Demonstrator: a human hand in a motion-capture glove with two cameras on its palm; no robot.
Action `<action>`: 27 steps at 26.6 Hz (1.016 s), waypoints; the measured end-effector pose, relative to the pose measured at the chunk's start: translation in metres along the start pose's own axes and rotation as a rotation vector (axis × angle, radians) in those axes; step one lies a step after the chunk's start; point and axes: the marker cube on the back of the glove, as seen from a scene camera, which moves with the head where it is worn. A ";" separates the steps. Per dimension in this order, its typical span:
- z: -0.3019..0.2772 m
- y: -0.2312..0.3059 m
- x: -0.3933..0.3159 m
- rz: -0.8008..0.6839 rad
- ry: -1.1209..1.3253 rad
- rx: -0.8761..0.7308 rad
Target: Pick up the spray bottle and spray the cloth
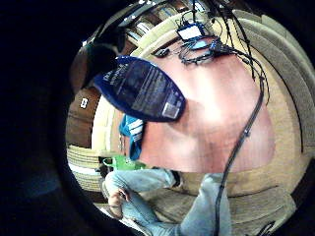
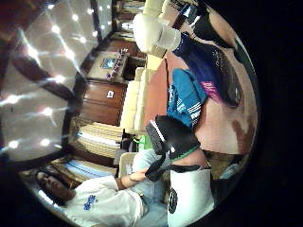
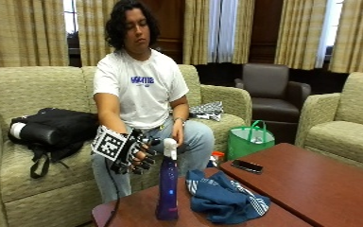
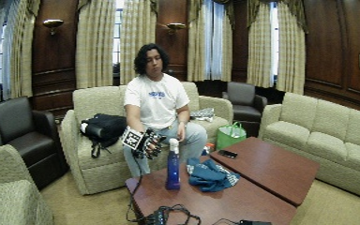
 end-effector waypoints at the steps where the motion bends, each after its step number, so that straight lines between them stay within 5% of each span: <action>1: 0.004 -0.004 0.002 0.013 -0.018 -0.002; 27: 0.061 -0.092 -0.001 0.085 -0.248 0.057</action>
